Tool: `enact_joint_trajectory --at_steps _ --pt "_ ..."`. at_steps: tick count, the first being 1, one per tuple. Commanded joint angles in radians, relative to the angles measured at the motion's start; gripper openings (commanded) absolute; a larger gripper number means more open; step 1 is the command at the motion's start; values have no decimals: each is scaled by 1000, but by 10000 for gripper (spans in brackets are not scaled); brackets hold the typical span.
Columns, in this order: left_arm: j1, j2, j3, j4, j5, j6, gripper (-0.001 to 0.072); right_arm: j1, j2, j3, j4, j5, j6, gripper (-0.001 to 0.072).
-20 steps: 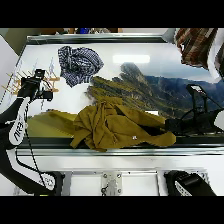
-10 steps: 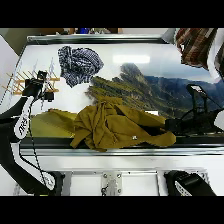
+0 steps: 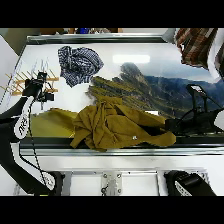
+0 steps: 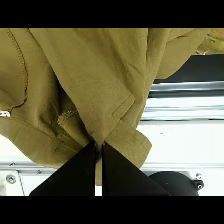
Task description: Fold the clothes and pants, and hang the long-sleeved shirts on hangers.
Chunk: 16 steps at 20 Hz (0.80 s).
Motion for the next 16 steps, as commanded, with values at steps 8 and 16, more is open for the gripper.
enact_joint_trajectory --at_steps 8,16 --pt "-87 348 2 2 -89 76 17 1 0 0 0 0 0 21" --pt "-279 599 2 -340 -328 694 16 1 1 0 0 0 0 20"
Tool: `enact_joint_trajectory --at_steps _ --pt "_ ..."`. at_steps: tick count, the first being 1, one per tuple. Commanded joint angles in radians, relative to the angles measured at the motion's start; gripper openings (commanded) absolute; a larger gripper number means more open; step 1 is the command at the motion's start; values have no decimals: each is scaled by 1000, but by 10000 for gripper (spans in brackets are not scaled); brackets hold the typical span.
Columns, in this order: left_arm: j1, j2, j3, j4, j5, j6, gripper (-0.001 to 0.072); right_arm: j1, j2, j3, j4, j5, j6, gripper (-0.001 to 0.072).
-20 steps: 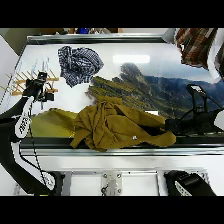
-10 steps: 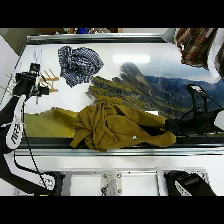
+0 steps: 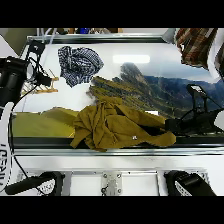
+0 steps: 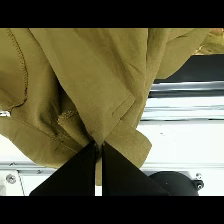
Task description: Fold the clothes and pants, and hang the long-sleeved shirts on hangers.
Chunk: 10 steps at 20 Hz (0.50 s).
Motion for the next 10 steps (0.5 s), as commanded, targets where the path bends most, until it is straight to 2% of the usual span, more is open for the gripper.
enact_joint_trajectory --at_steps 1,3,4,5,9,10 --pt "-37 100 0 -405 -185 530 16 1 1 0 0 0 0 20" --pt "5 123 1 -702 -336 793 16 1 0 0 0 0 0 20" --pt "29 124 1 -775 -418 875 16 1 0 0 0 0 0 20" --pt "44 123 1 -798 -475 916 16 1 0 0 0 1 0 20" --pt "84 122 -5 -790 -478 919 16 1 0 0 0 0 0 20" --pt "89 122 -14 -790 -485 961 17 1 0 0 0 0 0 21"
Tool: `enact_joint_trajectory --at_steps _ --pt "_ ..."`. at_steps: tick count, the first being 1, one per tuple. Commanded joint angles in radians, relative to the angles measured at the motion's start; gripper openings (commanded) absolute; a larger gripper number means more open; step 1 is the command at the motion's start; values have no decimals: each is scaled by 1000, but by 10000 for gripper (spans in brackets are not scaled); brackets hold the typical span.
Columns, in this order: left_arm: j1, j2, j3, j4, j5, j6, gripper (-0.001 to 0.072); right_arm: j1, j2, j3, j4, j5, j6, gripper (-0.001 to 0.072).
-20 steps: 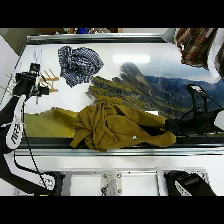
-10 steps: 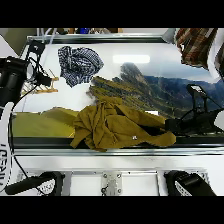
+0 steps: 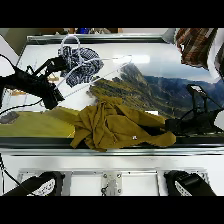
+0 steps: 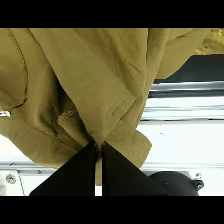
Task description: Fold the clothes and pants, and hang the long-sleeved shirts on hangers.
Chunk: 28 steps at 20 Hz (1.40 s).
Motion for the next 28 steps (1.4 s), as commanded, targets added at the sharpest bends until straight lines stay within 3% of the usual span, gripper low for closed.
enact_joint_trajectory --at_steps 1,3,9,12,17,25,28 --pt "33 5 -28 -77 -84 212 16 1 0 0 0 0 0 20" --pt "34 5 -82 -78 -119 309 16 1 0 0 0 0 0 21" --pt "-11 5 -282 -86 -140 451 16 -1 -7 0 -8 0 0 21" --pt "-2 5 -335 -186 -134 525 16 -1 -7 0 -7 -10 1 22" --pt "-23 5 -380 -200 -97 537 16 -2 -10 24 56 2 -3 21" --pt "-128 5 -482 -211 77 567 16 -3 -144 338 58 158 -56 20" --pt "-144 5 -482 -286 131 566 16 -2 -176 397 109 177 -75 20"
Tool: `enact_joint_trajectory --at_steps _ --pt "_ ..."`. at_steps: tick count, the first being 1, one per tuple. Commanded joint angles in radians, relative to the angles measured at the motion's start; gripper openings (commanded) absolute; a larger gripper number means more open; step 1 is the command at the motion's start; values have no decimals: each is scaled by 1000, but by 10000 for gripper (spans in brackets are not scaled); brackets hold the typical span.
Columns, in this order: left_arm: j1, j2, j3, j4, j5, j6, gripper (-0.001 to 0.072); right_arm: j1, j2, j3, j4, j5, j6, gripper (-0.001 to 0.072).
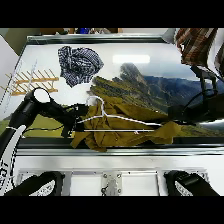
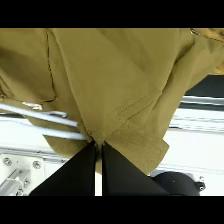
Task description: Fold the clothes and pants, and hang the long-sleeved shirts on hangers.
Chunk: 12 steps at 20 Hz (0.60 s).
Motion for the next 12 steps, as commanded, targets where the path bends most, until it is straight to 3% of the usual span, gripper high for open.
enact_joint_trajectory --at_steps 1,12 --pt "-19 -1 -7 -95 90 4 16 1 -40 75 50 35 -22 20" --pt "-19 -1 -6 -126 90 2 16 1 -44 104 121 -97 -40 20"
